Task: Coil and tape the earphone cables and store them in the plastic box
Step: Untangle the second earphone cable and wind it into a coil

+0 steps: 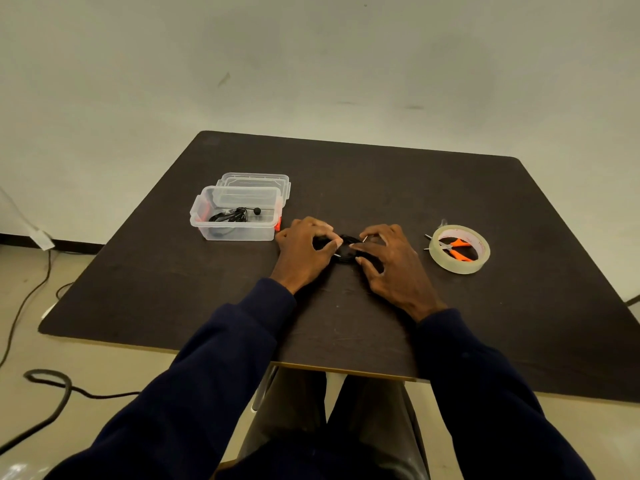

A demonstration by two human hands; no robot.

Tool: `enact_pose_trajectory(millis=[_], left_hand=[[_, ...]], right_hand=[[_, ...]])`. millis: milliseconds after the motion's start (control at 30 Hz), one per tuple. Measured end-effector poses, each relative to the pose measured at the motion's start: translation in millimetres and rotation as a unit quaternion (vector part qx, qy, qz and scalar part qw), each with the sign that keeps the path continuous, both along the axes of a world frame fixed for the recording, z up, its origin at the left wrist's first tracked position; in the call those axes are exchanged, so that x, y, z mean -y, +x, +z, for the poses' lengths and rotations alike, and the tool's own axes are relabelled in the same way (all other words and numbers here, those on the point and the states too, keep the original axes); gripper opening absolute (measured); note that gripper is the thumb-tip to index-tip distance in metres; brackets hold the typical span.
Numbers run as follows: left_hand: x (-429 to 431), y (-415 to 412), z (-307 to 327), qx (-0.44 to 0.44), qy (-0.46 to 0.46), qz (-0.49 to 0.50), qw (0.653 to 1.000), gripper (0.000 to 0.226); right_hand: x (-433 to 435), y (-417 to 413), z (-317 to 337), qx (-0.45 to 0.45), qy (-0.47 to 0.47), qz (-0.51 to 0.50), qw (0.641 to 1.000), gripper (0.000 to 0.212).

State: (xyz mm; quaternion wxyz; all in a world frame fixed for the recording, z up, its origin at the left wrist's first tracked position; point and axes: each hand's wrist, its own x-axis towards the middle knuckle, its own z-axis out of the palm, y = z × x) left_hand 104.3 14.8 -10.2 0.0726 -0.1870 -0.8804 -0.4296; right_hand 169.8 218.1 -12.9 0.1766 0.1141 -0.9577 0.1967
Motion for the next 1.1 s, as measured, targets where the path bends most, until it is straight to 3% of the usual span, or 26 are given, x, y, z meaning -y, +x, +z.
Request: enact_pose_trajectory(millis=[233,467,600,700,833,1100], left_hand=[[5.7,-1.7,-15.5,-0.041,0.097,0.030,0.994,0.015],[6.8,-3.4,-17.9,-0.049,0.095,0.023,0.994,0.006],[5.5,0.6,-14.5,-0.066,0.075,-0.024,0.995,0.024],[3.1,3.0,-15.2,-0.083,0.003,-0.084,0.993,0.039],[-0.6,2.9,-18.3,-0.127,-0.026,-0.132,0.983,0.029],[-1.3,3.5,-19.3,-0.097,-0.060,-0.151,0.982,0.025]], right_hand=[[2.1,2.4,2.6,0.021,-0.032,-0.005,0.999,0.047],[0.5,2.6,2.8,0.028,-0.046,-0.015,0.998,0.054],[-1.0,-0.9,4.5,-0.011,-0.148,-0.056,0.987,0.036],[0.1,-7.5,7.1,-0.007,-0.192,-0.112,0.975,0.024],[11.2,-21.0,16.2,0.044,-0.189,-0.128,0.973,0.021],[18.0,-36.7,17.3,0.090,-0.245,-0.161,0.952,0.003]])
